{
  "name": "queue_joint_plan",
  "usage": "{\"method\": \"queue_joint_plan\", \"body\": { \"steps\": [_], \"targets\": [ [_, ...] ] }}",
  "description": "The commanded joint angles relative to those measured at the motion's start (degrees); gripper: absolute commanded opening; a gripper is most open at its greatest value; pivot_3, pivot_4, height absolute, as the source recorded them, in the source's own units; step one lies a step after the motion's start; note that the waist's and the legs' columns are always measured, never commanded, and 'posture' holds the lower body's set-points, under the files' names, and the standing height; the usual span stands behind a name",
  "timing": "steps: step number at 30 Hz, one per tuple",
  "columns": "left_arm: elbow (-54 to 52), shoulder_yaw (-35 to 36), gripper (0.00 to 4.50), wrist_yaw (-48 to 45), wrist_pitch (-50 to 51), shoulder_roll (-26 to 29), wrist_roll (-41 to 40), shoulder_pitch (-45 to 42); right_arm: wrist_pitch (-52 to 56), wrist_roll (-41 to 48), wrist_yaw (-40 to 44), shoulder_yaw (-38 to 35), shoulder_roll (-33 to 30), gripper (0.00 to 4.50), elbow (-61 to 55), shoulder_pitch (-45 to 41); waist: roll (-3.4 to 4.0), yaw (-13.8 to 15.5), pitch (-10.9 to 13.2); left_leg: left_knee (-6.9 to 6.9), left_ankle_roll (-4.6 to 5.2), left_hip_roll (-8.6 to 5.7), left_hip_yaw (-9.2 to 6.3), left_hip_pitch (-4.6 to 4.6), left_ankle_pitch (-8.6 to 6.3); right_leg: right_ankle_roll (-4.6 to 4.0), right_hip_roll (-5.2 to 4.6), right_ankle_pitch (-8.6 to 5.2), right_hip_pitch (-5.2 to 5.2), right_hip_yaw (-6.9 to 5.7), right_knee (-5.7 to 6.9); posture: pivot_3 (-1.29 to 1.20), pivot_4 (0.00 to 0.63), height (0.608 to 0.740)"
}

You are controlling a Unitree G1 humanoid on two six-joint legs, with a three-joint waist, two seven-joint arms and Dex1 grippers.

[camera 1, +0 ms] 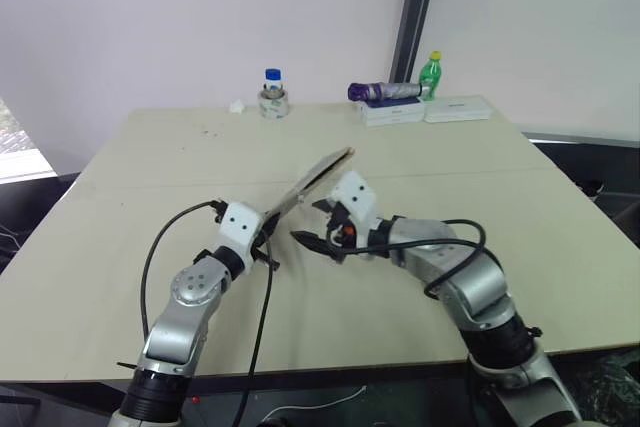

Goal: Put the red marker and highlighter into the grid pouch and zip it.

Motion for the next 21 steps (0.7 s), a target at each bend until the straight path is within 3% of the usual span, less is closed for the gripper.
{"method": "queue_joint_plan", "body": {
  "steps": [1, 8, 21],
  "targets": [
    [-0.98, 1.75, 0.0, 2.1, -0.79, 0.42, 1.21, -1.93, 1.13, -1.95, -3.21, -2.96, -1.85, 3.49, 0.19, -1.19, 0.0, 0.14, 0.0, 0.0, 0.0, 0.0, 0.0, 0.0, 0.0, 0.0, 0.0, 0.0, 0.01, 0.0, 0.0, 0.0, 0.15, 0.74],
    [2.0, 3.18, 0.0, 5.81, -2.78, 1.62, 4.55, -2.83, 2.23, -5.88, -10.94, -6.71, -1.54, 3.49, 10.95, -1.05, 0.0, 0.97, 0.0, 0.0, 0.0, -0.03, 0.03, -0.01, 0.0, 0.0, 0.0, 0.0, -0.01, 0.01, -0.02, 0.0, 0.15, 0.74],
    [3.3, 2.51, 0.0, 4.09, -5.42, 4.31, 5.86, -1.19, -3.48, -9.33, -19.02, -11.03, 2.48, 3.49, 28.94, -0.07, -0.01, 0.87, 0.01, -0.03, -0.01, -0.05, 0.07, -0.02, 0.01, -0.01, 0.0, 0.0, -0.02, 0.02, -0.04, 0.0, 0.15, 0.74]
  ]
}}
